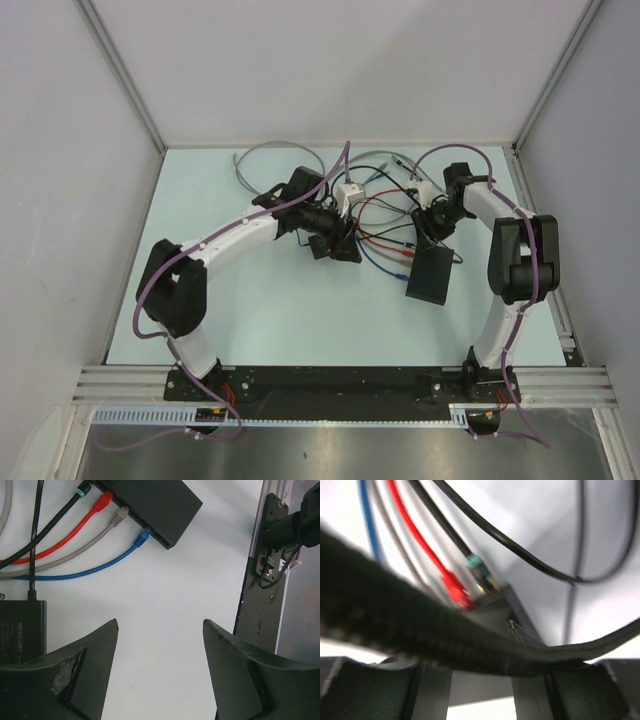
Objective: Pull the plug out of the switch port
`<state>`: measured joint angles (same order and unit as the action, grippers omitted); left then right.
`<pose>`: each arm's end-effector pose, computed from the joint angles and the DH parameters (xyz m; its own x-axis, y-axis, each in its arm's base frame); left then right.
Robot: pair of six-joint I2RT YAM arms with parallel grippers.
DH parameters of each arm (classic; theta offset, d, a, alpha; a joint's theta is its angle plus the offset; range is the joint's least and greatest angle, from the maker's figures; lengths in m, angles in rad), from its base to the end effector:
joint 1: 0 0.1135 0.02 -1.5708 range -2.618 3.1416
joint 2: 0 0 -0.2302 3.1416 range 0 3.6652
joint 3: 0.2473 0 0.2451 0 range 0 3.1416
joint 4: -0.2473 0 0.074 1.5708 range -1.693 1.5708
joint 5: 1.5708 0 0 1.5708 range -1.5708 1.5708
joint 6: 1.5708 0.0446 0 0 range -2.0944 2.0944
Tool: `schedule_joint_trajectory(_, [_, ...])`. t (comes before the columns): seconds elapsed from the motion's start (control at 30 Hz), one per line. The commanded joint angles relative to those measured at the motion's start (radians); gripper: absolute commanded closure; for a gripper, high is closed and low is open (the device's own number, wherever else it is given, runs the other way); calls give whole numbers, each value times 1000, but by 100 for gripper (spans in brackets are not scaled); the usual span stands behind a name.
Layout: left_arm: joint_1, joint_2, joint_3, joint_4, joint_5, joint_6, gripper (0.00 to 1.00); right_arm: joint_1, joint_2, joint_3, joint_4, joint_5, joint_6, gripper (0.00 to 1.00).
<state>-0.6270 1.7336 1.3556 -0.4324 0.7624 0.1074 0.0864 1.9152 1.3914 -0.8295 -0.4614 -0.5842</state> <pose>0.2844 -0.2441 0.2317 -0.4966 0.4555 -0.7389 0.8680 0.2590 -0.4237 0.3551 0.0507 0.1520 -0.7161 -0.5577 -0.4198 -0.6808 0.6908 0.2436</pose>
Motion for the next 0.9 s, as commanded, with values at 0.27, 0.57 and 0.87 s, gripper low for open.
schedule_joint_trajectory(0.27, [3, -49, -1, 0, -6, 26, 25, -39, 37, -17, -56, 43, -278, 48])
schedule_joint_trajectory(0.57, [4, -72, -39, -12, -31, 58, 25, 50, 59, -19, -218, -75, -353, 63])
schedule_joint_trajectory(0.87, [16, -60, -84, 3, -18, 81, 25, 180, -2, -55, -151, -155, -249, 60])
